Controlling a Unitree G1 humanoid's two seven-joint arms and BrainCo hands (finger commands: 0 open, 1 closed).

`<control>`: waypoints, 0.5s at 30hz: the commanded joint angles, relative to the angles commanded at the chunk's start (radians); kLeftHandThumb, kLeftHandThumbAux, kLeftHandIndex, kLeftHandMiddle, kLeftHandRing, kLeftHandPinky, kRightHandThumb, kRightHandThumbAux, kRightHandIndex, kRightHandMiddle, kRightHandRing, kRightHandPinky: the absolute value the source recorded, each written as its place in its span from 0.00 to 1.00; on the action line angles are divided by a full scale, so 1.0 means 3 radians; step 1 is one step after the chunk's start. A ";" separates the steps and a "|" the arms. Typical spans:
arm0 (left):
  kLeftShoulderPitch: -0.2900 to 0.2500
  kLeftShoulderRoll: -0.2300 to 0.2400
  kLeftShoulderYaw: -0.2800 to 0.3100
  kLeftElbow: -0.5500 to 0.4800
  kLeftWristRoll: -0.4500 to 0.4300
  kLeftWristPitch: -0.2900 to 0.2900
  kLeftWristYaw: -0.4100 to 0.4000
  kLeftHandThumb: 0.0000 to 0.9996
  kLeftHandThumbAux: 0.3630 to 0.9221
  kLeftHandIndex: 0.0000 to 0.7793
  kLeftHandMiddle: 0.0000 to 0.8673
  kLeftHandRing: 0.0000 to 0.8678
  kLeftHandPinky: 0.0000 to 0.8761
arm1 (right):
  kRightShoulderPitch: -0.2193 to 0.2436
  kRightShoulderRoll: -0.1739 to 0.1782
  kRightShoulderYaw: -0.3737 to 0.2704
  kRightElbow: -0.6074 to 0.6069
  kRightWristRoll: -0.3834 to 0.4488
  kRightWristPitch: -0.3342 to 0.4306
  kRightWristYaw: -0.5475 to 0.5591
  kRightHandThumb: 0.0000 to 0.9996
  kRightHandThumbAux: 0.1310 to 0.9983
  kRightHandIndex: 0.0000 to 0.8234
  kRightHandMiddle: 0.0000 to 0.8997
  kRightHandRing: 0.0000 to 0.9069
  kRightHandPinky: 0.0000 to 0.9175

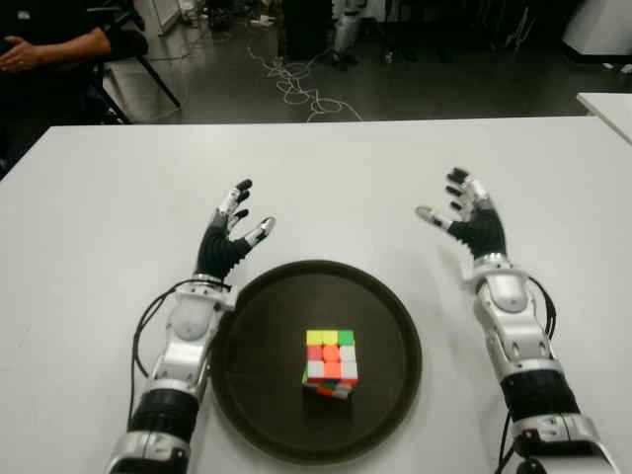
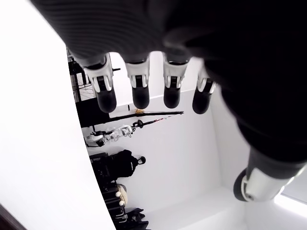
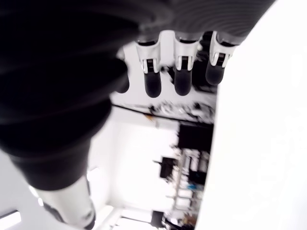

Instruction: Pick up the Rubik's Cube and put it in the plate

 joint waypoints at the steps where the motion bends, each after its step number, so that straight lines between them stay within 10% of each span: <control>1: 0.0001 -0.0006 0.0004 -0.0004 -0.0005 -0.0006 0.0006 0.00 0.43 0.04 0.06 0.00 0.00 | 0.0125 0.0030 0.0030 -0.0235 -0.0023 0.0021 -0.0016 0.10 0.78 0.15 0.16 0.14 0.10; 15: 0.0011 -0.0037 0.0026 -0.0042 -0.0022 -0.0015 0.0012 0.00 0.43 0.04 0.05 0.00 0.00 | 0.0264 0.0061 0.0077 -0.0494 -0.0295 -0.0134 -0.0118 0.03 0.75 0.10 0.13 0.11 0.08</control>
